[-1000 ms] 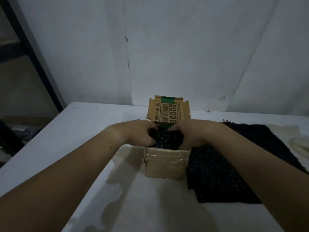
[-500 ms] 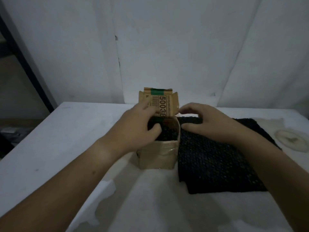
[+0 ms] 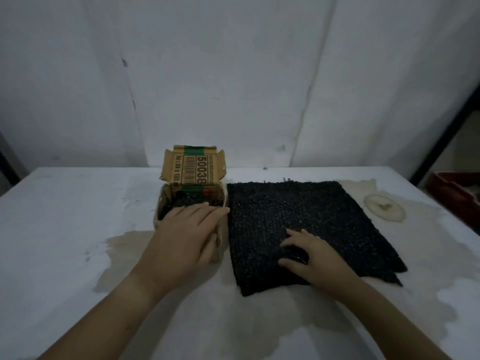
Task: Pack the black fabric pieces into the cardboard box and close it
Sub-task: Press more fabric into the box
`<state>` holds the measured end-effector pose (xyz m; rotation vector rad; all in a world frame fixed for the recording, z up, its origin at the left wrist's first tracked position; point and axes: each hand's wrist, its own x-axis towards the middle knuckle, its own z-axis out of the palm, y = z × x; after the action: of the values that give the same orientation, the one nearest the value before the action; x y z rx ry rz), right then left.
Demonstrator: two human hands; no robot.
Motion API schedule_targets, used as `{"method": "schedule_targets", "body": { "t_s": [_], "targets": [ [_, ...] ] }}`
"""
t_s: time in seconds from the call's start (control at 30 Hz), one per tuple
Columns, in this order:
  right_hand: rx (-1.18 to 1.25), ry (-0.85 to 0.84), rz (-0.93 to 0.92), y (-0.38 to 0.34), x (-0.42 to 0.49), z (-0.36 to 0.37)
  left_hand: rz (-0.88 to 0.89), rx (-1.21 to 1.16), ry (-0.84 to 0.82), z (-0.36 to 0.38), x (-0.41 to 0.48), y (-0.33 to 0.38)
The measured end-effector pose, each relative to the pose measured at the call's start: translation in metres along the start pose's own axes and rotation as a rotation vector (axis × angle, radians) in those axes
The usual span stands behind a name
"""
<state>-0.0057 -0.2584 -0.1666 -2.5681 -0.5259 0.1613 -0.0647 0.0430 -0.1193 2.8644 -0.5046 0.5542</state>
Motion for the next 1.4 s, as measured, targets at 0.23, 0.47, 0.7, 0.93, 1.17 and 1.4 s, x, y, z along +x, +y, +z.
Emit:
{"method": "schedule_targets", "body": {
  "t_s": [0.23, 0.47, 0.7, 0.93, 1.17, 1.4],
  "targets": [
    [0.316, 0.392, -0.024, -0.01, -0.001, -0.008, -0.025, 0.005, -0.004, -0.004, 0.0, 0.004],
    [0.698, 0.584, -0.1, -0.065, 0.004, -0.056, -0.003, -0.036, -0.019, -0.008, 0.001, 0.003],
    [0.743, 0.523, -0.261, -0.143, 0.026, -0.061, 0.056, -0.125, -0.006, -0.015, 0.003, -0.004],
    [0.767, 0.318, -0.298, -0.174, 0.045, -0.034, -0.031, -0.234, 0.2, -0.039, -0.008, -0.028],
    [0.616, 0.151, -0.288, -0.184, 0.062, -0.01, -0.565, -1.029, 0.392, -0.066, -0.023, -0.071],
    [0.223, -0.112, -0.329, -0.187, 0.069, 0.006, -0.583, -1.146, 0.168, -0.067, -0.017, -0.071]
  ]
}}
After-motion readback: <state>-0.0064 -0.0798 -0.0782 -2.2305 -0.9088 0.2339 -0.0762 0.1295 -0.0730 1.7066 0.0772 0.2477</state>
